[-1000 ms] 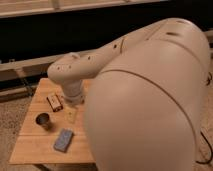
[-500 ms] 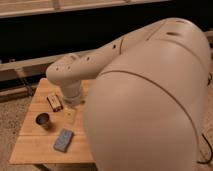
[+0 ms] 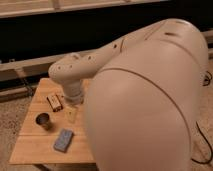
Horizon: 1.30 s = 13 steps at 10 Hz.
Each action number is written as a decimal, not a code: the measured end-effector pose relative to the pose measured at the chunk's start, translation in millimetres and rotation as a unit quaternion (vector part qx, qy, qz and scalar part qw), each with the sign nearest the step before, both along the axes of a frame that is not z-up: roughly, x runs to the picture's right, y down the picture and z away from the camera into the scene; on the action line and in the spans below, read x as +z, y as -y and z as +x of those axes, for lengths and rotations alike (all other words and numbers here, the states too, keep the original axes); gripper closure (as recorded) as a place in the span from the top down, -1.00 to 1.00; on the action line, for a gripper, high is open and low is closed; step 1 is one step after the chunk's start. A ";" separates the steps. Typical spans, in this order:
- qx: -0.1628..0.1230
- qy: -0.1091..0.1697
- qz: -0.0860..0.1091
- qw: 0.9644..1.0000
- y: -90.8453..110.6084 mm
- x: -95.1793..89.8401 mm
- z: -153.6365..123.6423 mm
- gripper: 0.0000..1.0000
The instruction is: Stack cups into tray
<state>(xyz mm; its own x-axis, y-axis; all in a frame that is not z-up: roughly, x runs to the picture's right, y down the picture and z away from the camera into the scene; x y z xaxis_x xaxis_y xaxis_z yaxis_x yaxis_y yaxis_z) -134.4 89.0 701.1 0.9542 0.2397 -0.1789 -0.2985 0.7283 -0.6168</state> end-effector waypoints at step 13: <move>-0.082 0.106 0.058 0.989 121.4 137.3 -34.5 0.60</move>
<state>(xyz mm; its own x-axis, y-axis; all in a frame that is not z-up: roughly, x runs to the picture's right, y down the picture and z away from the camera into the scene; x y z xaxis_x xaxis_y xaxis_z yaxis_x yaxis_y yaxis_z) -168.9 -32.3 838.3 0.9952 0.0852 0.0483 -0.0434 0.8262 -0.5617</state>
